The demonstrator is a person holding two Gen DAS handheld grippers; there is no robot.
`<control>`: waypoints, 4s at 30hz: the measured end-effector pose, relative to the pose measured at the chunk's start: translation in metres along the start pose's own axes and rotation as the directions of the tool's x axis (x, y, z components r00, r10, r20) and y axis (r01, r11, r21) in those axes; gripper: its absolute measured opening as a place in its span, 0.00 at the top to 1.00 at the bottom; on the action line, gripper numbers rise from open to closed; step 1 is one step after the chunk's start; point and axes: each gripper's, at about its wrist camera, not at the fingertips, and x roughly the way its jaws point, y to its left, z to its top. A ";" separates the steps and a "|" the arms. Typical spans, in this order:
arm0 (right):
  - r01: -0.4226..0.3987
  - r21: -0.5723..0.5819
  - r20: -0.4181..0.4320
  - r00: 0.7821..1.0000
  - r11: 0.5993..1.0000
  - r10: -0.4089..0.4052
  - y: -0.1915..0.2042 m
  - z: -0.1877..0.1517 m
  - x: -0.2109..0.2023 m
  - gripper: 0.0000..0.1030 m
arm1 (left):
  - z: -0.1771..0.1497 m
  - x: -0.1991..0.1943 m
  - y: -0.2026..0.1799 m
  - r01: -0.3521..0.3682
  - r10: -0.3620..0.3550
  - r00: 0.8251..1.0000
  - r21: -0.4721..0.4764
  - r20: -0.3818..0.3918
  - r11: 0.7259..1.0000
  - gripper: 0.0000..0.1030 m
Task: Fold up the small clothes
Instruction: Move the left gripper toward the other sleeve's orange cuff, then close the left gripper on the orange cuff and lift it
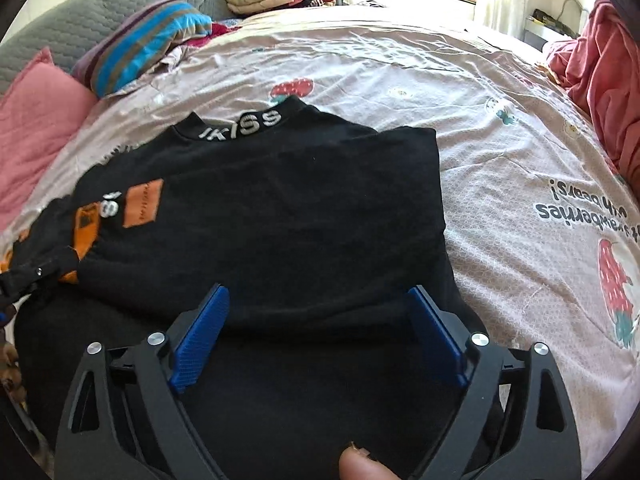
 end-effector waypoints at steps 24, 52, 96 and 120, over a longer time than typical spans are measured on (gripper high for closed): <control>-0.064 0.021 0.119 0.991 0.998 0.061 0.019 0.009 -0.052 0.04 | 0.000 -0.058 0.012 -0.104 0.104 0.989 -0.010 0.105 0.995 0.09; -0.147 -0.168 0.210 0.961 0.975 0.181 0.116 0.028 -0.083 0.04 | -0.009 -0.125 0.093 -0.265 0.296 0.932 -0.165 0.207 0.950 0.09; -0.277 -0.430 0.105 0.930 0.859 0.352 0.273 0.019 -0.055 0.04 | -0.042 -0.165 0.246 -0.210 0.373 0.907 -0.554 0.198 0.806 0.09; -0.311 -0.392 0.045 0.934 0.866 0.356 0.276 -0.002 -0.035 0.04 | -0.027 -0.143 0.297 -0.097 0.337 0.907 -0.654 0.252 0.751 0.91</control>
